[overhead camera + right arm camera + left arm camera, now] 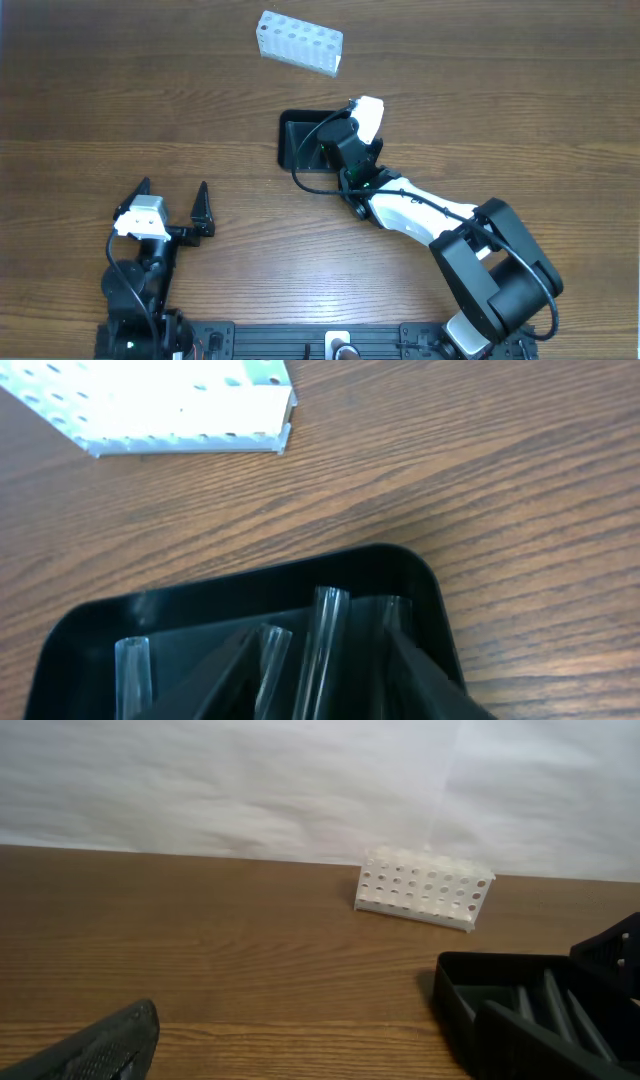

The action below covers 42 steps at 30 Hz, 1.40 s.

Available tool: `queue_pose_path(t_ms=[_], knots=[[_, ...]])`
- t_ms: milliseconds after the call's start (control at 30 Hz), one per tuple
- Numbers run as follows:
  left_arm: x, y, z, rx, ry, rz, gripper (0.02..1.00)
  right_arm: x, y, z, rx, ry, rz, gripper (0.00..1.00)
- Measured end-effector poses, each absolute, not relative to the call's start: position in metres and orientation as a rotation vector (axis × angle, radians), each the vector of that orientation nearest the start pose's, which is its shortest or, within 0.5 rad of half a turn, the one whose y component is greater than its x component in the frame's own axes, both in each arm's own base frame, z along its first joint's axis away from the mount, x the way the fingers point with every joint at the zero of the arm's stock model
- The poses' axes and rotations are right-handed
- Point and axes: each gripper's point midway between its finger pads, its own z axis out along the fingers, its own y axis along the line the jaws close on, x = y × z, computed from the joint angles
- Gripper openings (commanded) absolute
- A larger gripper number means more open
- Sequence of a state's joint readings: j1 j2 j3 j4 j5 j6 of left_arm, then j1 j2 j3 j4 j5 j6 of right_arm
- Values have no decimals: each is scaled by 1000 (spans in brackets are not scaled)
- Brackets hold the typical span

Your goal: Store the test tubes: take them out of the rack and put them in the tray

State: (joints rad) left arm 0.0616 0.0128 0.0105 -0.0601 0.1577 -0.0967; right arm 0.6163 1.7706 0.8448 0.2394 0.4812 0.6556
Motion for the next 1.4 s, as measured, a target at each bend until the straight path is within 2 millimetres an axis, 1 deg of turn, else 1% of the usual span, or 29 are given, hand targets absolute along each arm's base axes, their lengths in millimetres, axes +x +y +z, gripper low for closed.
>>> queue_pose_path(t_ms=[33,133,200,267,367,467,500,567,600,667,700,800,867,933,1000,1067,1133,1267,1400], knots=[[246,-12,161,-8,1635,-156,1000,407,191,69,293,2153,181,463],[246,-12,161,-8,1635,-156,1000,407,191,69,292,2153,180,496],[246,-12,161,-8,1635,-156,1000,408,192,71,295,2146,187,566],[246,-12,161,-8,1635,-156,1000,412,193,75,299,2120,203,722],[246,-12,161,-8,1635,-156,1000,421,196,90,269,2056,220,991],[246,-12,161,-8,1635,-156,1000,427,198,107,235,1997,235,993],[246,-12,161,-8,1635,-156,1000,428,199,118,233,1968,249,991],[246,-12,161,-8,1635,-156,1000,431,198,145,225,1908,286,991],[246,-12,161,-8,1635,-156,1000,431,195,165,221,1868,310,991],[246,-12,161,-8,1635,-156,1000,430,187,211,211,1778,365,991],[246,-12,161,-8,1635,-156,1000,428,182,230,209,1742,386,991],[246,-12,161,-8,1635,-156,1000,416,158,290,198,1617,419,991],[246,-12,161,-8,1635,-156,1000,403,142,319,165,1548,412,991],[246,-12,161,-8,1635,-156,1000,388,126,336,116,1495,386,993],[246,-12,161,-8,1635,-156,998,372,113,339,61,1465,357,993],[246,-12,161,-8,1635,-156,1000,356,100,335,15,1446,323,993],[246,-12,161,-8,1635,-156,1000,340,86,326,-17,1432,288,993],[246,-12,161,-8,1635,-156,1000,307,53,310,-30,1384,191,991],[246,-12,161,-8,1635,-156,1000,278,32,295,-21,1327,127,991]])
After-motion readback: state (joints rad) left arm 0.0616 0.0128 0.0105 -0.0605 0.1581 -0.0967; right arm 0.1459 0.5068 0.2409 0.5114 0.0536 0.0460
